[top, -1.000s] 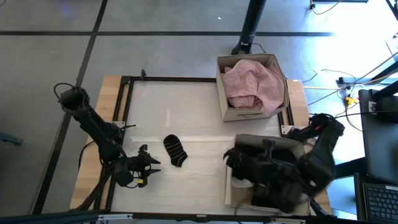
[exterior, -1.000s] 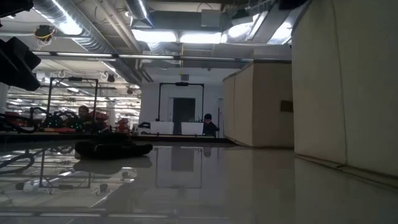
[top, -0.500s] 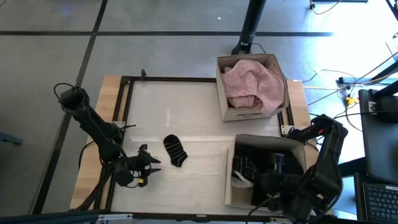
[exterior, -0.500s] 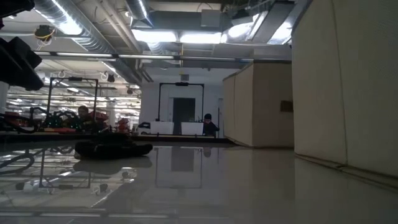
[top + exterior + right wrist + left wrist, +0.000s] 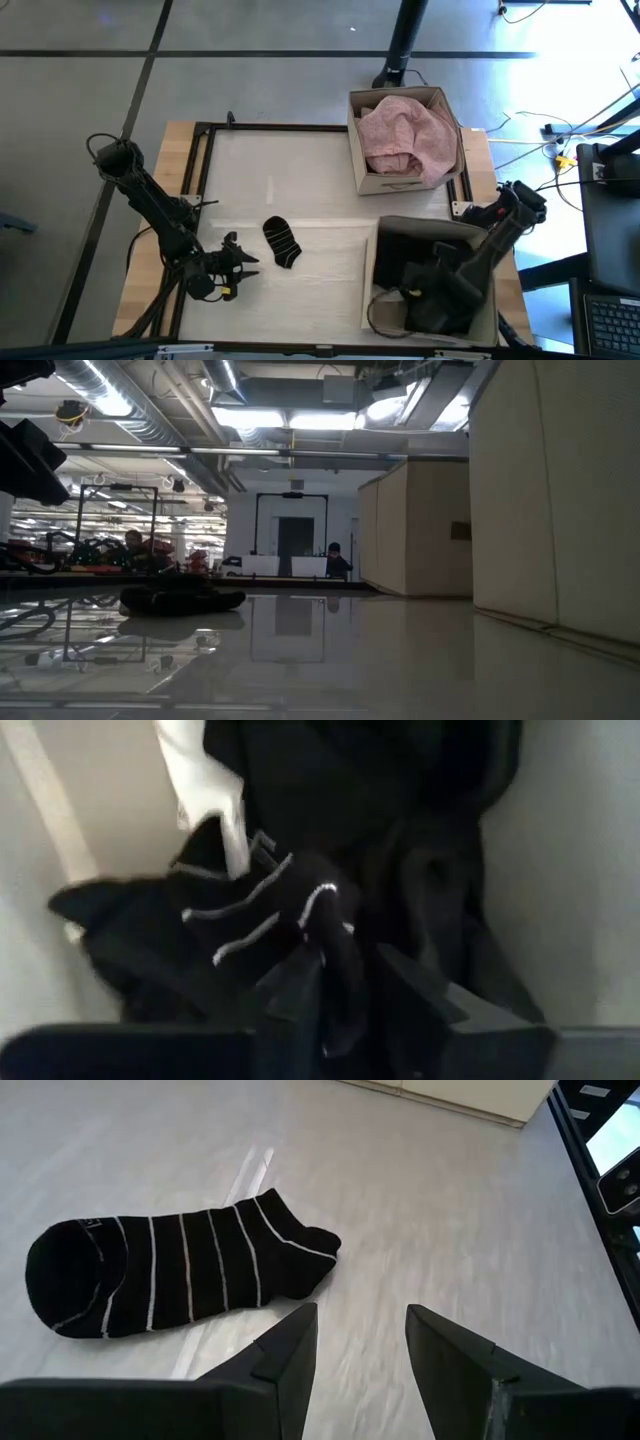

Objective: Sort clothes
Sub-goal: Put the black striped sock into the bottom laundry organizer

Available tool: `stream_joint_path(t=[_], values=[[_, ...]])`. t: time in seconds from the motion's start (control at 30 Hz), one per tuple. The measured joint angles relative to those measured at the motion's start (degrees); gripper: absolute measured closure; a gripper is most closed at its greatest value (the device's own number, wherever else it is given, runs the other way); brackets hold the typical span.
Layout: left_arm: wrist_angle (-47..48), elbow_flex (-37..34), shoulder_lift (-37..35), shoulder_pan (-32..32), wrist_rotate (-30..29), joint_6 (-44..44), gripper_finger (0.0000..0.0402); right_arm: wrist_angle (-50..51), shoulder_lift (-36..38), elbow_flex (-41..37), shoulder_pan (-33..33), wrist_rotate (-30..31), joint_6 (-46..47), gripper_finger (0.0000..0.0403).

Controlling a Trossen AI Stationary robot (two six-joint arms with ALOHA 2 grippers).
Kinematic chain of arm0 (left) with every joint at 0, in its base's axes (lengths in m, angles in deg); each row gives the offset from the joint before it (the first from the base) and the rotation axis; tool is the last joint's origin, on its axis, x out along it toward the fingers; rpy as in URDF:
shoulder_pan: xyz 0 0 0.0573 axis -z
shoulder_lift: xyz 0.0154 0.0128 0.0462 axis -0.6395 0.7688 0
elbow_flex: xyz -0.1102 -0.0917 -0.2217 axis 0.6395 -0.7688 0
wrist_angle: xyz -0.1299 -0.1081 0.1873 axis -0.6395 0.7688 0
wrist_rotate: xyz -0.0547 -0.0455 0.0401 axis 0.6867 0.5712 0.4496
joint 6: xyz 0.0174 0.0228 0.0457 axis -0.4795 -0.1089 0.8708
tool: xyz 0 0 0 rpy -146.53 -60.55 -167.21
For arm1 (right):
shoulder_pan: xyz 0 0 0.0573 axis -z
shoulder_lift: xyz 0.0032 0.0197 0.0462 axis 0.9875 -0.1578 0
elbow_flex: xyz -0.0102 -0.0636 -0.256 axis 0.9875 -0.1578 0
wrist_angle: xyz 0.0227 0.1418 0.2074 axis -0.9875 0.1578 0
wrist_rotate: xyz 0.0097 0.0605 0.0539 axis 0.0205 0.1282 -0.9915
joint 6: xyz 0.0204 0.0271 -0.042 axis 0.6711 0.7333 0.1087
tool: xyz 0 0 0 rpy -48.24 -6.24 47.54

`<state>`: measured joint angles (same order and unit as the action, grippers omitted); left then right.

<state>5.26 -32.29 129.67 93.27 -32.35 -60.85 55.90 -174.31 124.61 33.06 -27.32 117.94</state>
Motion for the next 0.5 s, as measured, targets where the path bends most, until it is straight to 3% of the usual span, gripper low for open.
stream_joint_path(t=[0.1, 0.3, 0.4, 0.5], values=[[-0.1, 0.0, 0.0, 0.02, 0.48, 0.0, 0.0256, -0.03, 0.03, 1.44, 4.45, -4.56, -5.22, 0.0265], [-0.17, 0.0, -0.01, 0.02, 0.57, 0.0, 0.0256, -0.43, 0.05, 9.54, 12.13, -7.46, -15.82, 0.0198], [-0.2, 0.0, -0.01, 0.02, 0.61, -0.38, 0.0256, -1.21, 0.15, 14.63, 14.26, -3.64, -19.44, 0.0181], [-0.17, 0.0, -0.01, 0.02, 0.66, -0.79, 0.0256, -5.98, 0.16, 18.05, 15.5, 5.63, -26.59, 0.0172]])
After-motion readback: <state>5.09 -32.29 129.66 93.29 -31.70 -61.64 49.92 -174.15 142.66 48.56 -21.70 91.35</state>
